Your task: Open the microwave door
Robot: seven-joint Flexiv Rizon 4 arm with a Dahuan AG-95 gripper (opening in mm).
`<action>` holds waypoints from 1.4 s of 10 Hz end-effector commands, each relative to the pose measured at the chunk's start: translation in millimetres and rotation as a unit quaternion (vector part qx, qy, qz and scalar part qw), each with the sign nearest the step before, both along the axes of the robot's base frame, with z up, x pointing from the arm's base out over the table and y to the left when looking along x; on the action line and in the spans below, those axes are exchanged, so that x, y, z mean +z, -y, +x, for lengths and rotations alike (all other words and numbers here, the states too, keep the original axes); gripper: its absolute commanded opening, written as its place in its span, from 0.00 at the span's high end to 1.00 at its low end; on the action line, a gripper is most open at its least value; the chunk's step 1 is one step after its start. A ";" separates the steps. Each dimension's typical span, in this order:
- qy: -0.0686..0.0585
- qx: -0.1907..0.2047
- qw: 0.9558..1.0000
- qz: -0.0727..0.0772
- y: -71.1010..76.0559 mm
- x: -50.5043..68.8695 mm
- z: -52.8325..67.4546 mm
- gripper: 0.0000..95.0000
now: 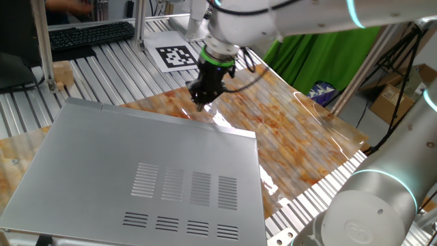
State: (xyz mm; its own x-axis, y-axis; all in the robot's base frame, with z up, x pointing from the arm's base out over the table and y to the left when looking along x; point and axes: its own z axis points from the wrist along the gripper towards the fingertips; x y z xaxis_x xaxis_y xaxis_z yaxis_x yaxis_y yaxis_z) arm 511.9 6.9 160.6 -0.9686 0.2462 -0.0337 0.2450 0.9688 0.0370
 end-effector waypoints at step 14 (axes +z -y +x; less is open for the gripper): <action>-0.023 -0.123 0.992 -0.010 -68.5 -27.7 29.6 1.00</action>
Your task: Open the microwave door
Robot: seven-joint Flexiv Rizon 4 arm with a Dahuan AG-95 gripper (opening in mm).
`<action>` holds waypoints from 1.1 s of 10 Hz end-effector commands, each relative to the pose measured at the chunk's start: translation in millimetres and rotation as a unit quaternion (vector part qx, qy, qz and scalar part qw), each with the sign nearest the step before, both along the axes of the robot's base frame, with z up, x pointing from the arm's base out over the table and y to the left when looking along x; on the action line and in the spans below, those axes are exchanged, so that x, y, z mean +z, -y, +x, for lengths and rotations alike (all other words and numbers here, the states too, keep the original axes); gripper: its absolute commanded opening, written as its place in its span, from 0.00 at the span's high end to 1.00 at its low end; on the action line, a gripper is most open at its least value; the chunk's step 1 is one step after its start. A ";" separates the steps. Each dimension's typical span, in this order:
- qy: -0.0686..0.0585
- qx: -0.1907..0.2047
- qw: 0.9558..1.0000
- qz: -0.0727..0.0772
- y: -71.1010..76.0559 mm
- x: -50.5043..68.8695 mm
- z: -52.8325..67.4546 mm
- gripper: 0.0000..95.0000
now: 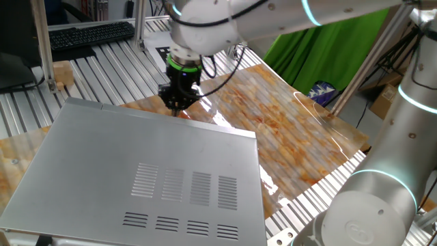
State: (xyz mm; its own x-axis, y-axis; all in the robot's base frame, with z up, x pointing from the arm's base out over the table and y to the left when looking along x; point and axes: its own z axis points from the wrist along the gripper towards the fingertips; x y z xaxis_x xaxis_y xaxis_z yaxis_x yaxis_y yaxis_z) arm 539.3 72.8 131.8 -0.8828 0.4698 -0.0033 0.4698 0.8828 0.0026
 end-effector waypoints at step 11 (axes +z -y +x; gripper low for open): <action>-0.006 -0.004 1.000 0.009 -15.8 7.0 5.6 1.00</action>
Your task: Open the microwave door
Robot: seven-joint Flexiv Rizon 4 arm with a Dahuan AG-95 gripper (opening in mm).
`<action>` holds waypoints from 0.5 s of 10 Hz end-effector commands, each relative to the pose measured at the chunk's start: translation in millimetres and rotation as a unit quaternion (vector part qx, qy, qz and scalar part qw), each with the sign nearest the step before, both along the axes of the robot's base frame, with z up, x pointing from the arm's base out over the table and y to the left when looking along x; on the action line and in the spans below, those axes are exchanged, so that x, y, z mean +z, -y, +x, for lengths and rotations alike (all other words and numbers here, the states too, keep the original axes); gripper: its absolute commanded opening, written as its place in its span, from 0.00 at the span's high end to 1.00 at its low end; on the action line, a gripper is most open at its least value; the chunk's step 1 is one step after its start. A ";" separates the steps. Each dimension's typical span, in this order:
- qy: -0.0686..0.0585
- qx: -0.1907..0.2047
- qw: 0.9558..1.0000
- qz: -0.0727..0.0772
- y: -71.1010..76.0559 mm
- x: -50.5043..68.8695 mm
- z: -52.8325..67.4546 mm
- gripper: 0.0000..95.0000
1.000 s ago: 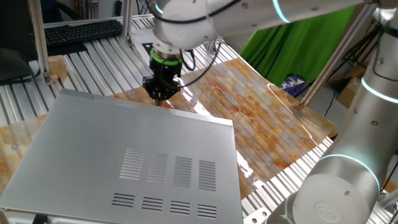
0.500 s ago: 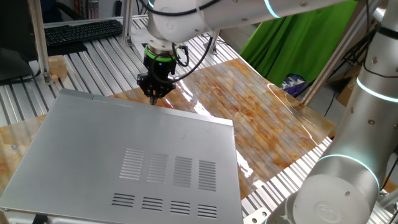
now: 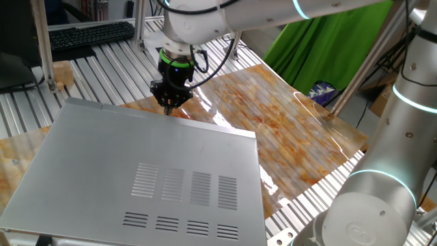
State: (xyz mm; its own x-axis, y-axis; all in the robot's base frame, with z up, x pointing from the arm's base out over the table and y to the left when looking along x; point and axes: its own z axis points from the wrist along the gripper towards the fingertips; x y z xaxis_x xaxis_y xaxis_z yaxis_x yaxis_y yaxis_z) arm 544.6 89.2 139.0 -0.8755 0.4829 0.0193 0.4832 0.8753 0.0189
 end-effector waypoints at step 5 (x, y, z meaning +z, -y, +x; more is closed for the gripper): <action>0.000 0.032 0.999 -0.019 0.6 -0.2 0.3 1.00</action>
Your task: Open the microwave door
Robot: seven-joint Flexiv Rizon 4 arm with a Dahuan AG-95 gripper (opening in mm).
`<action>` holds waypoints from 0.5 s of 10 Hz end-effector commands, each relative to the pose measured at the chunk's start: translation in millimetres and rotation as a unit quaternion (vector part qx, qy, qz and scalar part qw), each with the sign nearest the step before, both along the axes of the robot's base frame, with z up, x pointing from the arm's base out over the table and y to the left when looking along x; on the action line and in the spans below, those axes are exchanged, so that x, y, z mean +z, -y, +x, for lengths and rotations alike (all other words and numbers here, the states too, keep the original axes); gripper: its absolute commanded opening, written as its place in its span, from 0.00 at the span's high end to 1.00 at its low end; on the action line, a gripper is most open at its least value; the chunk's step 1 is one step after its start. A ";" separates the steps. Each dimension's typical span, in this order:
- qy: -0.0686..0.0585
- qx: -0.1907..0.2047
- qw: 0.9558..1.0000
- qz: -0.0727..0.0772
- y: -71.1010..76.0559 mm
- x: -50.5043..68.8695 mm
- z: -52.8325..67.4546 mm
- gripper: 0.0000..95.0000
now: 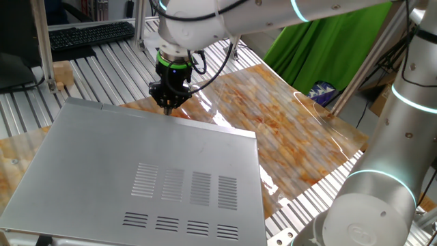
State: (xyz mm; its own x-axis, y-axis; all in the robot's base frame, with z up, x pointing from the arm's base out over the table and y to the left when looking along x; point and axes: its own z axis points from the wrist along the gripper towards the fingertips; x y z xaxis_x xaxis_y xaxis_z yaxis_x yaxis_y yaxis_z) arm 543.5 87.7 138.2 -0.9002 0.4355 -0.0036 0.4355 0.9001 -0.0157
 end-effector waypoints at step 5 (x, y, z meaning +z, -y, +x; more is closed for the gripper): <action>-0.009 0.035 0.999 -0.001 -0.9 0.5 1.4 1.00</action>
State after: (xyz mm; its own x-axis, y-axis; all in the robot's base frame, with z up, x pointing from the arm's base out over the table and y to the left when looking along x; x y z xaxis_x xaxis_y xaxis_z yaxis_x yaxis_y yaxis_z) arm 545.1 88.8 139.2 -0.9284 0.3714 0.0146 0.3710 0.9283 -0.0240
